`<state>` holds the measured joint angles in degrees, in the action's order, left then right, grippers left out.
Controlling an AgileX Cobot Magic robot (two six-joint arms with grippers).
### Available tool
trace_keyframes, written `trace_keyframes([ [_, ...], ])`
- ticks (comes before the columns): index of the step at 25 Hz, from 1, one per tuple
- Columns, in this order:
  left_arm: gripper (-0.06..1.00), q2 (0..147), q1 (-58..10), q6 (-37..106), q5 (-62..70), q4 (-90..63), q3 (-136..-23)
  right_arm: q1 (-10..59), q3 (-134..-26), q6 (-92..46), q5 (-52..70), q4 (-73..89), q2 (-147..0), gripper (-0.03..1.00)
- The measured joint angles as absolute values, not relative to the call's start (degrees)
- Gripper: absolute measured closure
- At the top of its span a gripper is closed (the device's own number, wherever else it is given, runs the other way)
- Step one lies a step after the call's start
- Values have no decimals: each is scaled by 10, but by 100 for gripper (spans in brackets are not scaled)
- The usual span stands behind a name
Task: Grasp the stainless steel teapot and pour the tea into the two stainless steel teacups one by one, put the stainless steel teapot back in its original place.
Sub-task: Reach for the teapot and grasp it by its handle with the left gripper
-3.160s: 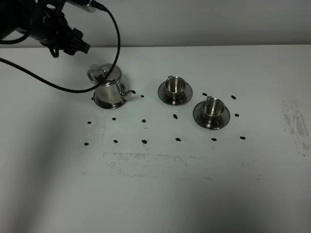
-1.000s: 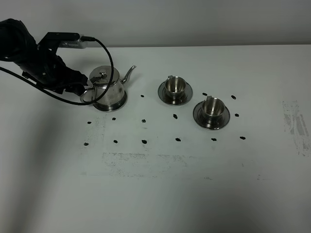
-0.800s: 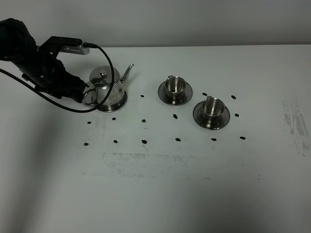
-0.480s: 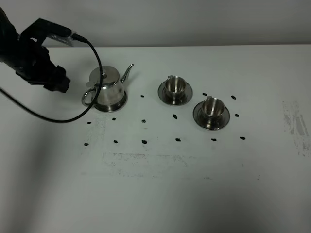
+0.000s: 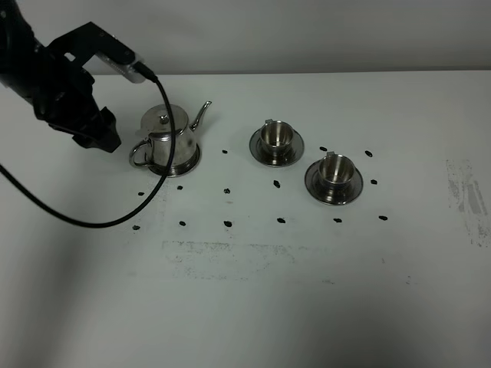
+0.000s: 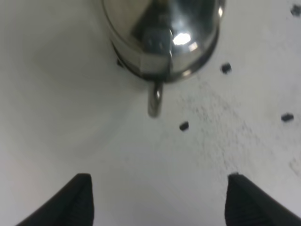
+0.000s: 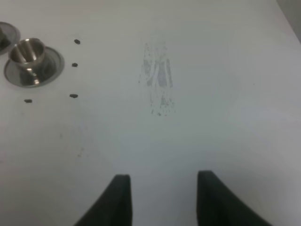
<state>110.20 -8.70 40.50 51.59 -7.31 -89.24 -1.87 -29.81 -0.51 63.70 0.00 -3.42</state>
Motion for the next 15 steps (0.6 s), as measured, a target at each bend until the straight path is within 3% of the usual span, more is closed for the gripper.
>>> trace_keyframes([
  [7, 37, 1177, -119, 355, 558, -32, -990, -19, -298, -5, 637, 0, -34, 65],
  [15, 37, 1229, -132, 360, 543, -24, -1009, -19, -298, -5, 637, 0, -34, 65],
])
